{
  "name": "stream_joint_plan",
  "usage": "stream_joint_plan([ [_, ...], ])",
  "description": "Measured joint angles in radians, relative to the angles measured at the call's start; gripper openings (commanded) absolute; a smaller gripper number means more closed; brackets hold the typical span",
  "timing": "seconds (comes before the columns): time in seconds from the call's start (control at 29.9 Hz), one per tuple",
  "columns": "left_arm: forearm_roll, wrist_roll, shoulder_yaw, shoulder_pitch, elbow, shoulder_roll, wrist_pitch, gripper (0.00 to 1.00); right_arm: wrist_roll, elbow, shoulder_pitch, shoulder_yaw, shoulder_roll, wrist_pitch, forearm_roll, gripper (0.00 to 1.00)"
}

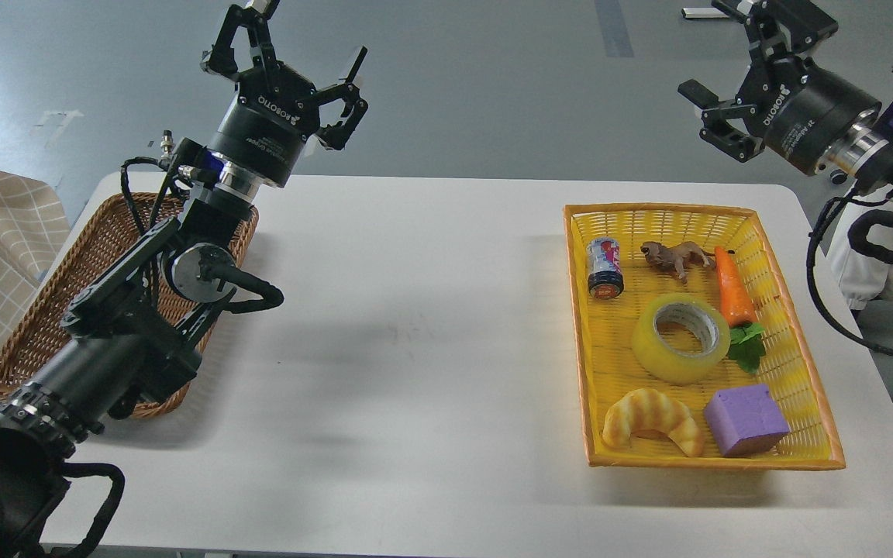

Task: Place and transfer tape with both arms
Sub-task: 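Lower the right gripper into the yellow tray onto the tape roll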

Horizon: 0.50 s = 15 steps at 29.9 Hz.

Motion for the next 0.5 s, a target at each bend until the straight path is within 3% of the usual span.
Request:
stream_joint_plan([
  [0.2,0.0,0.0,0.0,-0.001,0.0,-0.002,0.0,0.98,-0.004,0.084,0.011,-0.11,-0.134,0.0,-0.167,1.0],
  [0.5,0.0,0.001,-0.002,-0.001,0.0,-0.004,0.0,0.98,-0.009,0.228,0.01,-0.247,-0.337,0.0,-0.191,1.0],
])
